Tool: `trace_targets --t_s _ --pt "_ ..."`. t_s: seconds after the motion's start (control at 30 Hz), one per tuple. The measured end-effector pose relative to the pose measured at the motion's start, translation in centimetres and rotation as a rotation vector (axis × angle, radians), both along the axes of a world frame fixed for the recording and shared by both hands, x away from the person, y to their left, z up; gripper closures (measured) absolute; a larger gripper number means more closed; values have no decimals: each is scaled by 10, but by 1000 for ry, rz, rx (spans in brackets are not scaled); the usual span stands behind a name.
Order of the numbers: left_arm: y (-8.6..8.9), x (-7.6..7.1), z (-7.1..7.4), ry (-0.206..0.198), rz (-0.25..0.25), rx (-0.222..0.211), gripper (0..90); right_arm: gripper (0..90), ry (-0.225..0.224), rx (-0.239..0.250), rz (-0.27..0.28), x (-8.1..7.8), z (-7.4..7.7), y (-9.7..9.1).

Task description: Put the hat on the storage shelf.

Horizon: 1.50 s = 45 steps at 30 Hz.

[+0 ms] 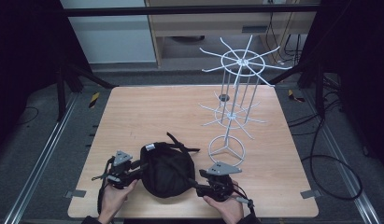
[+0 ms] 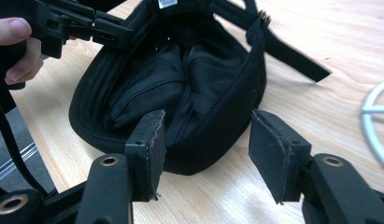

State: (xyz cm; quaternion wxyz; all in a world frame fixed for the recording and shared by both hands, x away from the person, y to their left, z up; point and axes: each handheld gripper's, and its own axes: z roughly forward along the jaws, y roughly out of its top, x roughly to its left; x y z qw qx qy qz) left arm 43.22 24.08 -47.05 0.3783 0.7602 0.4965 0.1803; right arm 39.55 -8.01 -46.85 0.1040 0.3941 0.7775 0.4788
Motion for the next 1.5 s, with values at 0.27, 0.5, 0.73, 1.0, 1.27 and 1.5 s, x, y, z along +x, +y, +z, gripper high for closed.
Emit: trace_targets --t_s 0.27,0.5,0.73,1.0,1.27,1.5 --pt "0 1 -4 45 -8 1 693 487 33 -7 -1 6 -7 9" --pt "-1 0 -4 63 -19 -3 729 652 85 -31 19 12 -15 14" --pt "-4 -2 -5 66 -24 1 741 830 92 -47 10 16 -14 13" --pt "-24 -1 -10 85 -69 11 736 840 -106 1 -10 9 18 1" --pt "-43 12 -15 77 -77 -32 752 837 -196 39 90 1 27 10" --pt "-37 16 -14 84 -90 -65 700 835 -176 6 125 -1 17 18"
